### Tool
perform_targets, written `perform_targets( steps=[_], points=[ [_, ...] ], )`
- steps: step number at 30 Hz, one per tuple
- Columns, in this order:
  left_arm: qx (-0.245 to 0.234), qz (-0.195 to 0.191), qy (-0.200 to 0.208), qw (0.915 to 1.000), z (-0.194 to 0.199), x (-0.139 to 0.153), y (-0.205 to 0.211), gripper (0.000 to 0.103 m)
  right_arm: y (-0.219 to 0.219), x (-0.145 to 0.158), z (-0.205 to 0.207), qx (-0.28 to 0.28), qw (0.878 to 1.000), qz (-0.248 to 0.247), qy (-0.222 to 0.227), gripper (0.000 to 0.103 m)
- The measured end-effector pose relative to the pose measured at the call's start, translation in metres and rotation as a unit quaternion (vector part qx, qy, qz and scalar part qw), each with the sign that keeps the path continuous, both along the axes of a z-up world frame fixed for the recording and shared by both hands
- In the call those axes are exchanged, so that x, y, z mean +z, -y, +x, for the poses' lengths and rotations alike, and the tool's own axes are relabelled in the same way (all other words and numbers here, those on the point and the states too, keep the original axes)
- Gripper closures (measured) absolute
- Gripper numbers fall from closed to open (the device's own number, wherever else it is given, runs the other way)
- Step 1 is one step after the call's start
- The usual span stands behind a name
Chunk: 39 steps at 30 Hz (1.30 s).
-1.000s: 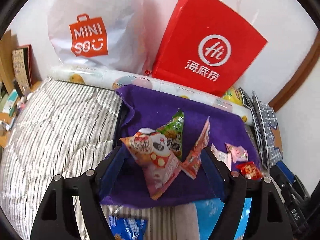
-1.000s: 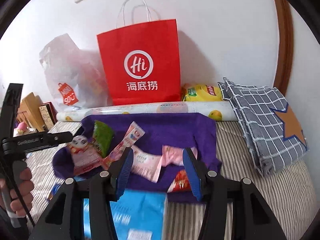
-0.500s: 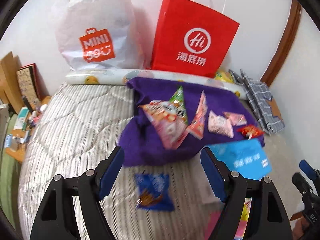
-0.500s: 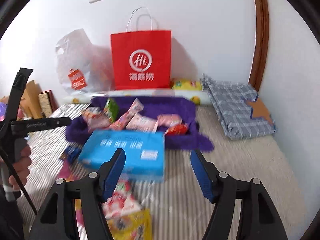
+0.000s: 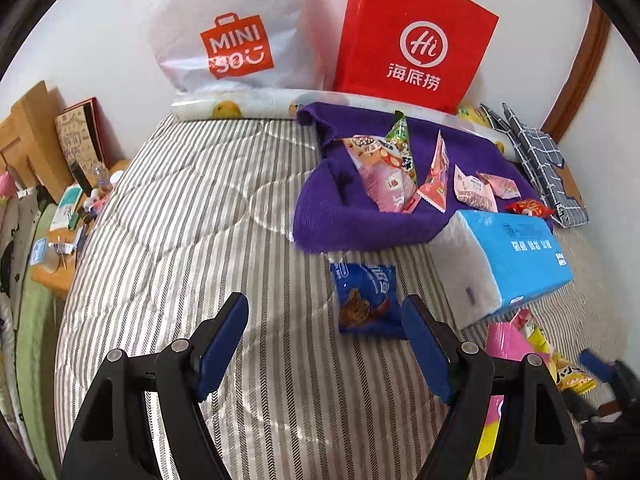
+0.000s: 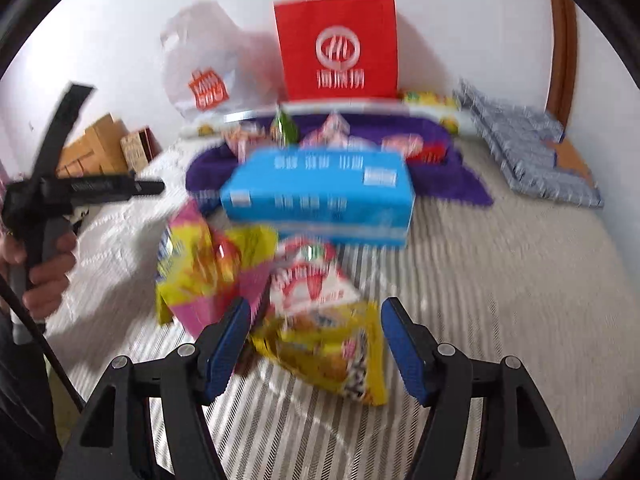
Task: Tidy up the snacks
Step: 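Move both open tools back toward the remaining snacks on the bed, then grasp the dark blue cookie packet with the left tool while the right grasps the yellow chips bag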
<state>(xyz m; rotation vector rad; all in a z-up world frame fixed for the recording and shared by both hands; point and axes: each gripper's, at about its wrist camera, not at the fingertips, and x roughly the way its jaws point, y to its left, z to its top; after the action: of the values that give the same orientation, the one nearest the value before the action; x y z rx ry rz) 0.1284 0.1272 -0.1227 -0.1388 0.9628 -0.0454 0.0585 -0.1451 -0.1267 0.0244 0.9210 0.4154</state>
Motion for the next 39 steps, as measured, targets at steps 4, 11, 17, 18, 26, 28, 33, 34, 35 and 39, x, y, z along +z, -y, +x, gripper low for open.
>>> perform_targets(
  steps=[4, 11, 17, 18, 26, 28, 33, 34, 35, 39],
  points=[
    [0.000, -0.005, -0.007, 1.0000, 0.000, -0.004, -0.001, 0.025, 0.001, -0.017, 0.003, -0.011, 1.000, 0.010, -0.008, 0.028],
    [0.002, -0.006, -0.011, 0.9999, 0.002, -0.010, -0.002, 0.025, 0.003, -0.015, 0.002, -0.015, 1.000, -0.003, 0.010, 0.050],
    [-0.006, -0.008, -0.025, 0.9996, 0.014, -0.022, 0.008, 0.025, 0.022, -0.002, 0.000, -0.039, 0.999, 0.013, 0.021, 0.051],
    [-0.009, -0.008, -0.028, 0.9995, 0.017, -0.024, 0.011, 0.025, 0.025, 0.000, -0.001, -0.042, 0.999, 0.015, 0.023, 0.051],
    [-0.017, 0.071, -0.039, 0.9965, 0.035, -0.046, 0.044, 0.025, 0.047, 0.006, 0.004, -0.060, 0.998, -0.001, 0.036, 0.051],
    [-0.031, 0.073, -0.015, 0.9967, 0.032, -0.046, 0.050, 0.038, 0.049, 0.005, 0.007, -0.061, 0.997, -0.010, 0.037, 0.051],
    [-0.027, 0.085, -0.011, 0.9960, 0.026, -0.042, 0.051, 0.061, 0.058, 0.002, 0.023, -0.070, 0.996, -0.024, 0.046, 0.051],
    [-0.027, 0.086, -0.011, 0.9959, 0.023, -0.042, 0.051, 0.061, 0.061, 0.001, 0.026, -0.074, 0.996, -0.028, 0.049, 0.051],
    [-0.028, 0.086, -0.011, 0.9958, 0.019, -0.042, 0.049, 0.061, 0.065, 0.001, 0.032, -0.082, 0.995, -0.034, 0.054, 0.051],
    [-0.036, 0.086, 0.005, 0.9956, 0.010, -0.043, 0.047, 0.060, 0.081, -0.006, 0.056, -0.111, 0.991, -0.038, 0.057, 0.051]
  ],
)
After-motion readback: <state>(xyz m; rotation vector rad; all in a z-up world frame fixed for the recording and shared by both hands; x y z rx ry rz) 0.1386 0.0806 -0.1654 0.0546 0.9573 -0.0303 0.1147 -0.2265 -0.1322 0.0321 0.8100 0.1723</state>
